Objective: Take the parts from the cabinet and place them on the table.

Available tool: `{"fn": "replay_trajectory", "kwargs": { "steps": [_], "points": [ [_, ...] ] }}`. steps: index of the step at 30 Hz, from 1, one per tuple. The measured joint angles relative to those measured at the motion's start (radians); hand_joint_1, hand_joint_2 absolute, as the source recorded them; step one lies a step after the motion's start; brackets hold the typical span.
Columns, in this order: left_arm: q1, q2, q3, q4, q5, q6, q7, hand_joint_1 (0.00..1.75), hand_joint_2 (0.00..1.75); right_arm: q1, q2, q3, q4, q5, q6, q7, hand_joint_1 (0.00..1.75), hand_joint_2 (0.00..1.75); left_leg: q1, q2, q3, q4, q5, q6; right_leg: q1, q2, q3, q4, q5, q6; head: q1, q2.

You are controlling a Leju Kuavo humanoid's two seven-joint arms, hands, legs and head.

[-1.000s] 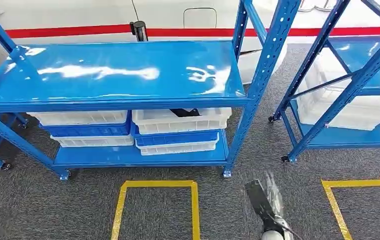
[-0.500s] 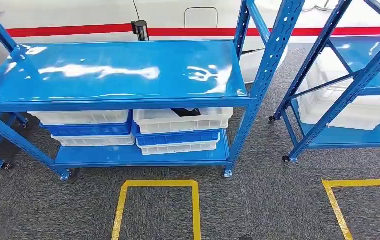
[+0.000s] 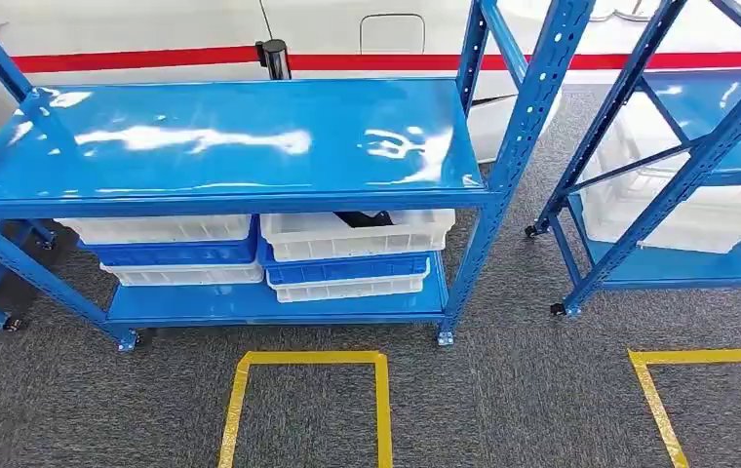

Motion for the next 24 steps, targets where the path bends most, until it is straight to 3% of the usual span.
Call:
{"fn": "replay_trajectory", "kwargs": {
  "steps": [24],
  "points": [
    [0.152, 0.064, -0.566, -0.099, 0.497, -0.187, 0.168, 0.00, 0.00, 0.114, -0.032, 0.099, -0.085, -0.241, 0.216, -0.067, 0.00, 0.00, -0.001, 0.000, 0.000, 0.000, -0.001, 0.001, 0.000, 0.000, 0.000, 0.000, 0.000, 0.000, 0.000, 0.000]
  ]
}}
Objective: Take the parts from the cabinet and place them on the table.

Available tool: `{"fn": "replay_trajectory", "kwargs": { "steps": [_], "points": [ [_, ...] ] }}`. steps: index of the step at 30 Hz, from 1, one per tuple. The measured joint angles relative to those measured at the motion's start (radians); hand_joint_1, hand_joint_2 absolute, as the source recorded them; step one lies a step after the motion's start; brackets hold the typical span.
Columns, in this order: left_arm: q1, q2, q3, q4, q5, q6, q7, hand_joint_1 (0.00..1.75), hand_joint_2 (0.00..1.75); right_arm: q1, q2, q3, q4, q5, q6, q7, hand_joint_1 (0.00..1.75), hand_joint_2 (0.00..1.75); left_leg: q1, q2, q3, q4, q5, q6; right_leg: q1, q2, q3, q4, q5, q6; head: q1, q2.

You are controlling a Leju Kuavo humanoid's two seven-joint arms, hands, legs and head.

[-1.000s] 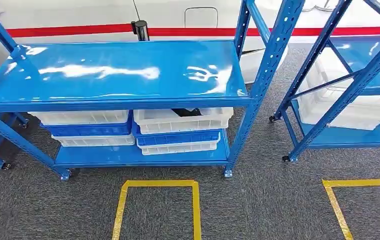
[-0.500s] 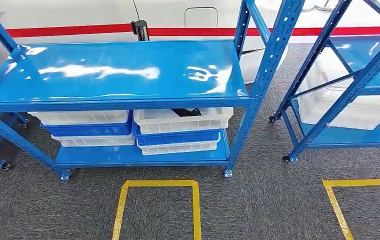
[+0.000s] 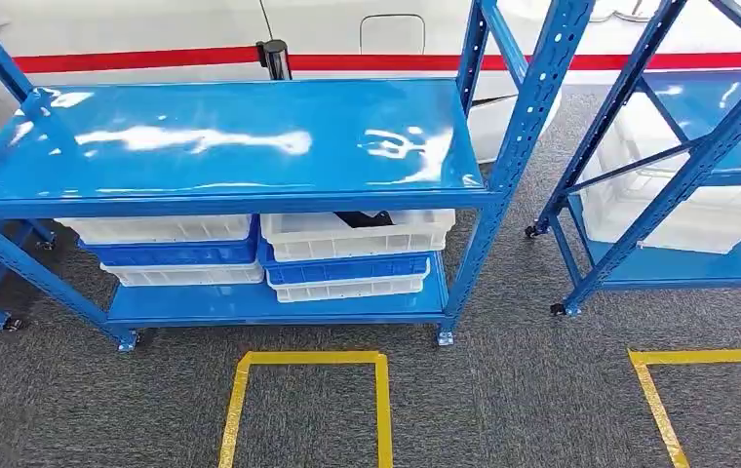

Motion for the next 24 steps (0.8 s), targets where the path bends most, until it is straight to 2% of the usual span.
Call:
{"fn": "replay_trajectory", "kwargs": {
  "steps": [8, 12, 19, 24],
  "points": [
    [0.051, 0.022, -0.200, -0.039, 0.174, -0.065, 0.058, 0.00, 0.00, 0.039, -0.008, 0.043, -0.043, -0.083, 0.077, -0.022, 0.00, 0.00, 0.000, 0.000, 0.000, 0.000, 0.000, 0.001, 0.000, 0.000, 0.000, 0.000, 0.000, 0.000, 0.000, 0.000],
    [0.070, 0.030, -0.275, -0.054, 0.254, -0.095, 0.085, 0.00, 0.00, 0.053, -0.011, 0.057, -0.058, -0.122, 0.111, -0.033, 0.00, 0.00, 0.000, 0.000, 0.000, 0.000, 0.000, 0.001, 0.000, 0.000, 0.000, 0.000, 0.000, 0.000, 0.000, 0.000],
    [0.080, 0.037, -0.329, -0.066, 0.276, -0.103, 0.094, 0.00, 0.00, 0.062, -0.014, 0.071, -0.071, -0.133, 0.121, -0.036, 0.00, 0.00, 0.000, 0.000, 0.000, 0.000, -0.001, 0.001, 0.000, 0.000, 0.000, 0.000, 0.000, 0.000, 0.000, 0.000],
    [0.083, 0.039, -0.339, -0.068, 0.276, -0.103, 0.094, 0.00, 0.00, 0.064, -0.015, 0.072, -0.075, -0.133, 0.122, -0.037, 0.00, 0.00, 0.000, 0.000, 0.000, 0.000, -0.001, 0.001, 0.000, 0.000, 0.000, 0.000, 0.000, 0.000, 0.000, 0.000]
  ]
}}
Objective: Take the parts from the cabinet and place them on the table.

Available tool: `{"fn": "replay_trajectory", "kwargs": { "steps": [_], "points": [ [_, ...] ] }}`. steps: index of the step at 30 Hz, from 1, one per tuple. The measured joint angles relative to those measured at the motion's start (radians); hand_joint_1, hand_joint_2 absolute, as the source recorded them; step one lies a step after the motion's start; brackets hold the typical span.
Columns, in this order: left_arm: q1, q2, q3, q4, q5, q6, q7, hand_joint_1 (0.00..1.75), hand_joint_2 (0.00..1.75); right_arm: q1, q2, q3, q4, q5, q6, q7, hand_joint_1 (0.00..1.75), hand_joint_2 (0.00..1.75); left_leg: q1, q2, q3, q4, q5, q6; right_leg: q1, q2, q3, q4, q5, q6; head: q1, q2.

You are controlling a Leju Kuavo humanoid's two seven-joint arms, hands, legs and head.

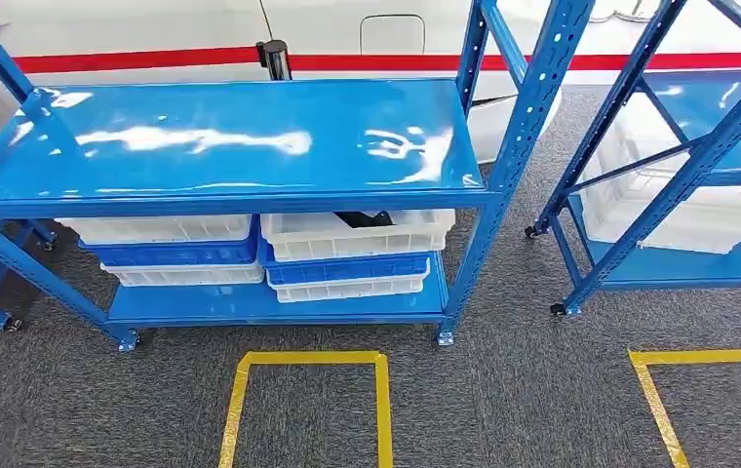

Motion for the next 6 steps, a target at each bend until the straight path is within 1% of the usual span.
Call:
{"fn": "replay_trajectory", "kwargs": {
  "steps": [6],
  "points": [
    [0.001, 0.000, -0.008, -0.003, 0.000, -0.001, 0.000, 0.00, 0.00, 0.000, -0.001, 0.000, -0.003, 0.000, 0.000, 0.000, 0.00, 0.00, 0.000, 0.000, 0.000, 0.000, 0.000, 0.000, 0.000, 0.000, 0.000, 0.000, 0.000, 0.000, 0.000, 0.000]
  ]
}}
